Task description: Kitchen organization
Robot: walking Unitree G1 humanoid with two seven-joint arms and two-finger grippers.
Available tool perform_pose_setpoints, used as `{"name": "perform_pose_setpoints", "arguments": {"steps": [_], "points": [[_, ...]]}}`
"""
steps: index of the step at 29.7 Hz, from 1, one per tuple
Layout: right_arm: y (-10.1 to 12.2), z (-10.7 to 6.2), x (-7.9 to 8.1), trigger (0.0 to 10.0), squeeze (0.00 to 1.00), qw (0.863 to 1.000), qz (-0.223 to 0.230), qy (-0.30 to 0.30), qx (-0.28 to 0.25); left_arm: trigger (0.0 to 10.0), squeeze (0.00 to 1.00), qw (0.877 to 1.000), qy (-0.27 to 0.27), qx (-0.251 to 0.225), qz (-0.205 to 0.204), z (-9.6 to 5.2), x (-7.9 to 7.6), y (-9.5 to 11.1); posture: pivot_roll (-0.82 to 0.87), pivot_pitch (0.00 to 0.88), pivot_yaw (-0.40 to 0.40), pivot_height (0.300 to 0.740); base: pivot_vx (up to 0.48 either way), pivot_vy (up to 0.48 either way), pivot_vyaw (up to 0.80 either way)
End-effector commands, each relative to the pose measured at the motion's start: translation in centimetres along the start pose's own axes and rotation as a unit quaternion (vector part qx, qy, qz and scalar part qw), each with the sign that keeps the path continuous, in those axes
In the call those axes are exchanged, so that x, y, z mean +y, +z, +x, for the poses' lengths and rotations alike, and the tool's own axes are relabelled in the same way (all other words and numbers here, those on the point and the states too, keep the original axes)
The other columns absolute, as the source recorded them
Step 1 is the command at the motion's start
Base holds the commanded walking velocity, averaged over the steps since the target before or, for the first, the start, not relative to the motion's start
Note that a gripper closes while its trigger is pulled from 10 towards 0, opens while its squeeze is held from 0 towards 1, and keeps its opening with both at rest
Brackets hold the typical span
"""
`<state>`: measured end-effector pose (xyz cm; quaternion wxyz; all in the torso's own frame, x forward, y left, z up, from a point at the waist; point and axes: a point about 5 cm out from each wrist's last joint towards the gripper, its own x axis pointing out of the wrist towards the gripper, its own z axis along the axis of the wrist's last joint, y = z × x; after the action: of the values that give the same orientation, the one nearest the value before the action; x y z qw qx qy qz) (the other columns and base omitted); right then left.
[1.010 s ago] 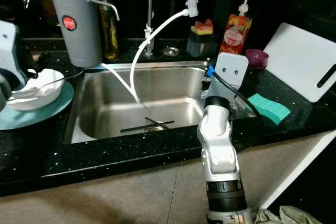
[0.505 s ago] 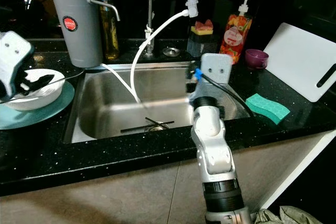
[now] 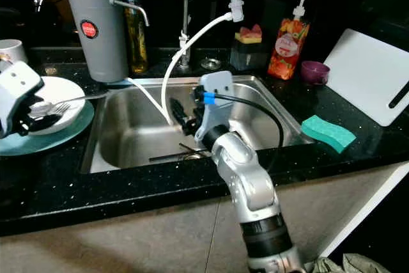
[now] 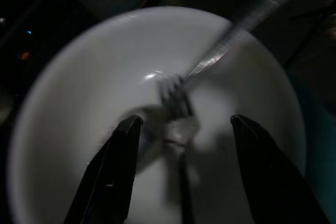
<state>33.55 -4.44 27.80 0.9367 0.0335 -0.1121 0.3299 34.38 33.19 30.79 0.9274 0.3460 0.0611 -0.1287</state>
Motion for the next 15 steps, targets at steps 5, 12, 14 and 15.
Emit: {"name": "perform_pose_setpoints", "arguments": {"steps": [5, 12, 14, 15], "points": [[0.6, 0.6, 0.4, 10.0, 0.0, 0.999, 0.022, 0.032, 0.01, 10.0, 0.0, 0.999, 0.02, 0.017, 0.018, 0.4, 0.9, 0.2, 0.18, 0.089, -0.064, 0.74, 0.0, 0.0, 0.0], [1.3, 1.0, 1.0, 10.0, 0.0, 0.998, 0.025, 0.053, 0.006, 10.0, 0.0, 1.0, 0.022, 0.011, 0.015, 1.7, 0.6, 0.9, 0.17, 0.086, -0.063, 0.74, 0.0, 0.0, 0.0], [1.4, 1.1, 1.2, 10.0, 0.0, 0.998, 0.026, 0.057, 0.006, 10.0, 0.0, 1.0, 0.014, 0.011, 0.011, 2.1, 0.3, 0.9, 0.17, 0.085, -0.062, 0.74, 0.0, 0.0, 0.0], [1.5, 1.2, 1.4, 10.0, 0.0, 0.998, 0.027, 0.061, 0.005, 10.0, 0.0, 1.0, 0.002, 0.011, 0.007, 2.5, -0.1, 1.0, 0.16, 0.085, -0.06, 0.74, 0.0, 0.0, 0.0]]}}
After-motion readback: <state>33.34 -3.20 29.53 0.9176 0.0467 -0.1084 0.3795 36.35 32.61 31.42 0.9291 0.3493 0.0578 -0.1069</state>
